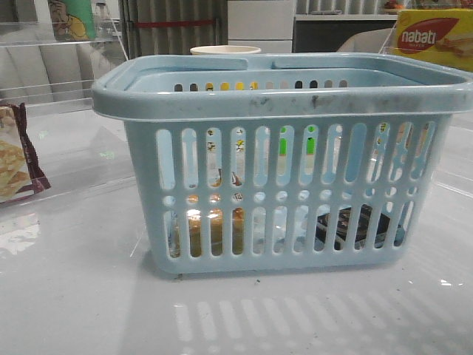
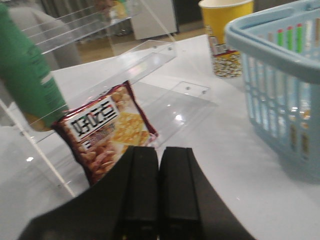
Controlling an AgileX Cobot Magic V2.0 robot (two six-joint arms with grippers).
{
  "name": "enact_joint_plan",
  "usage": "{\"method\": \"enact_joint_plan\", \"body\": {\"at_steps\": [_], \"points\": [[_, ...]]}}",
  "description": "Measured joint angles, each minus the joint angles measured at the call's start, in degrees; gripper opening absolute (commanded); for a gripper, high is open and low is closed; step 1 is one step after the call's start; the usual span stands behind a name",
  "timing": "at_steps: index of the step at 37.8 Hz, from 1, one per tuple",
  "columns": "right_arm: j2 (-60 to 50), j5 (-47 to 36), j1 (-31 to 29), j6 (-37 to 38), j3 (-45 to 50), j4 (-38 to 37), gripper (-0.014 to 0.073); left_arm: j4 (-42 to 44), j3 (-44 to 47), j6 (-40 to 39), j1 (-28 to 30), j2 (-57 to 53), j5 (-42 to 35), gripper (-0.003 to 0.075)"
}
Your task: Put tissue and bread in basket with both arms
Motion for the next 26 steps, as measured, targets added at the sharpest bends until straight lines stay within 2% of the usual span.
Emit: {"method": "enact_joint_plan", "body": {"at_steps": [8, 12, 26], "points": [[0.0, 0.0, 0.0, 0.0, 0.0, 0.0, 0.0057, -4.1, 9.9, 0.0, 5.9, -5.2, -10.6, 0.0091], [0.0, 0.1, 0.0, 0.0, 0.0, -0.1, 0.0057, -6.2, 10.1, 0.0, 7.8, -5.8, -13.1, 0.0091], [0.0, 0.1, 0.0, 0.0, 0.0, -0.1, 0.0057, -6.9, 10.1, 0.0, 8.3, -5.8, -14.0, 0.0091]]}}
